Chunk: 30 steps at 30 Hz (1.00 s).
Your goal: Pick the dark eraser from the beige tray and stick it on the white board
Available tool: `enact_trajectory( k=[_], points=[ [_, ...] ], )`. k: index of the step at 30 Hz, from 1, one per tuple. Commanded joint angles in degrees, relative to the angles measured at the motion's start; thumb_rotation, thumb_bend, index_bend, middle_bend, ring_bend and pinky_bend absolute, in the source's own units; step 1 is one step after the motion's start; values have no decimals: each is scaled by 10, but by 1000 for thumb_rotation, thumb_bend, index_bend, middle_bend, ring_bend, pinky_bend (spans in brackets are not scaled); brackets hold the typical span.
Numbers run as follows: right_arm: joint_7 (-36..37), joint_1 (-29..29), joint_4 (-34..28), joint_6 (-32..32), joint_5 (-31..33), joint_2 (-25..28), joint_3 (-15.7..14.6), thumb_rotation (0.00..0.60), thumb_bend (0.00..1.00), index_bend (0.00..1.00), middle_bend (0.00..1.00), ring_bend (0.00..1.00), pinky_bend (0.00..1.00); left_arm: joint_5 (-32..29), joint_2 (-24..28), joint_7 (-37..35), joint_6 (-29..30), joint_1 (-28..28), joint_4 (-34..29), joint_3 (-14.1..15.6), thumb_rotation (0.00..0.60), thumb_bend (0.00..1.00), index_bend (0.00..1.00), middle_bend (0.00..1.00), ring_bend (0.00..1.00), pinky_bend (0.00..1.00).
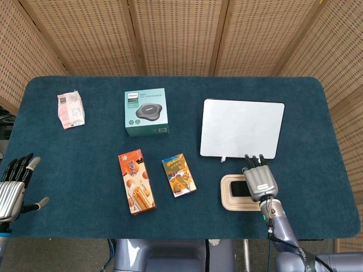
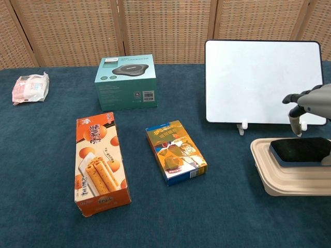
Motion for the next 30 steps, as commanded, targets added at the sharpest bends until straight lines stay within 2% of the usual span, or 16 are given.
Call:
enact_trajectory(
  k=[1, 30],
  points=[
    [0, 2, 1, 2, 3, -1, -2, 600, 93, 364, 7, 0, 0, 1, 0, -1, 1, 0, 0, 0, 600, 139, 0, 0, 0, 0],
    [11, 18, 12, 12, 9, -7, -22, 600, 104, 417, 13, 0, 0, 0, 1, -2, 1, 1, -1, 0, 600, 139, 0, 0, 0, 0]
  ],
)
